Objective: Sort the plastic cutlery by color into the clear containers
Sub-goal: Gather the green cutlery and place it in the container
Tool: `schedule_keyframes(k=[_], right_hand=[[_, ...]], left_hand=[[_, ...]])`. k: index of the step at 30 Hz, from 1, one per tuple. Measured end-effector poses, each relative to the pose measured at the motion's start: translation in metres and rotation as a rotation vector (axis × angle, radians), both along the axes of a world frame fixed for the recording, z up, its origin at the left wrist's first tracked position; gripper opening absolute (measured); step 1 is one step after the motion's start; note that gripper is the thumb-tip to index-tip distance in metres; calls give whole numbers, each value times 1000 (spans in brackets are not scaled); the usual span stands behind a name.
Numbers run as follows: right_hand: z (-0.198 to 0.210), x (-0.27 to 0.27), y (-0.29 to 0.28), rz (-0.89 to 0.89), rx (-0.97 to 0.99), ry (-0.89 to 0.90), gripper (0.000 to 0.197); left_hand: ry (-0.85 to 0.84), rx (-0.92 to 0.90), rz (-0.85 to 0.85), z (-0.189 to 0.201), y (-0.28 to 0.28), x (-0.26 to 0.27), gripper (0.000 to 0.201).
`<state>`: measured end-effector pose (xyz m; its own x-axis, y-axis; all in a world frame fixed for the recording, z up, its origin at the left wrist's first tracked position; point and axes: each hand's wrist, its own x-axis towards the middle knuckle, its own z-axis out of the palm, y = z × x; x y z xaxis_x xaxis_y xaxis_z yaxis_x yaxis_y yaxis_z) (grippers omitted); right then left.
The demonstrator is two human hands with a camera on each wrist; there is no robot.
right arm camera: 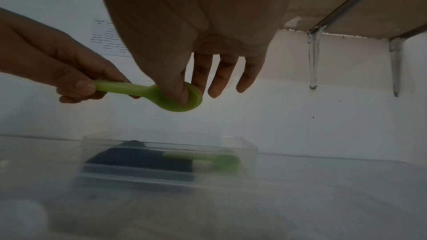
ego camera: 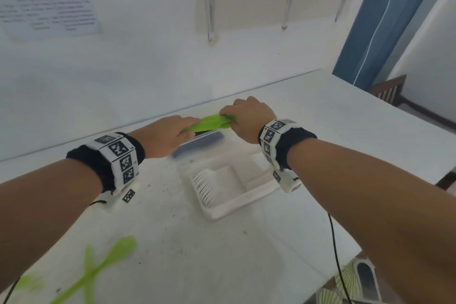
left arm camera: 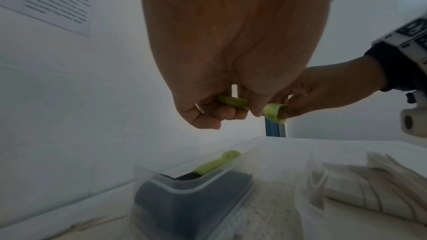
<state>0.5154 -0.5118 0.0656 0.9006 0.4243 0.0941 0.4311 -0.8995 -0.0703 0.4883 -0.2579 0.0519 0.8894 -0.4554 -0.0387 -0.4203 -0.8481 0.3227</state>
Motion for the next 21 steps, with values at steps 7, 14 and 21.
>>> schedule_keyframes(k=[7,14,21], right_hand=[[8,64,-31,111,-17,22,39],[8,125,-49,225,-92,115,38],[-15,160,-45,269,-74,221,31]], left_hand=[[-43,71,159,11,-40,38,42],[6,140,272,8,-76,64,36],[11,127,353,0,-81,90,25]])
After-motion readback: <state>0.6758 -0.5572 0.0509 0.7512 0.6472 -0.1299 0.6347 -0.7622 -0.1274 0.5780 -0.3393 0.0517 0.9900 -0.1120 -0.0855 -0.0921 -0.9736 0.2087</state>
